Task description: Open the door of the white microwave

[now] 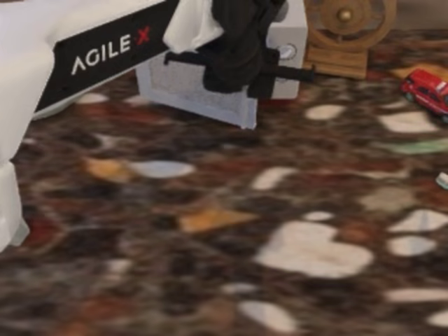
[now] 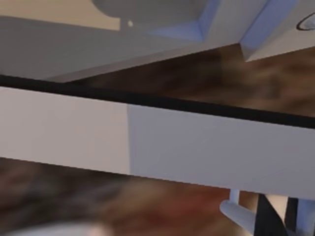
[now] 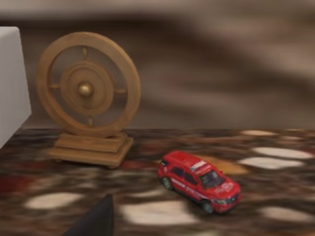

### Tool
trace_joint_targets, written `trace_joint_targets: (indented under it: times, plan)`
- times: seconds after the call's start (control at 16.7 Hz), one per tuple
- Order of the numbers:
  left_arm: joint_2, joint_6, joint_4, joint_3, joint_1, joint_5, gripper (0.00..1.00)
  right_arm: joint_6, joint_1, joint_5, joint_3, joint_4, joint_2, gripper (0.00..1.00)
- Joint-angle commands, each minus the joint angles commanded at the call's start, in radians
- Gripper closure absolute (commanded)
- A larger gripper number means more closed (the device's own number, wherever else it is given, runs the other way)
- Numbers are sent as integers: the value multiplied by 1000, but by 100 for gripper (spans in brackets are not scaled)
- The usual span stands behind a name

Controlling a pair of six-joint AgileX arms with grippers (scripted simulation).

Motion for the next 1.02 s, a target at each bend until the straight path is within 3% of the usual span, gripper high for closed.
trace_joint_targets:
  times: [1.02]
  plan:
    - [-89,103,65,-137,17,55,100,0,0,0,0,0,0,0]
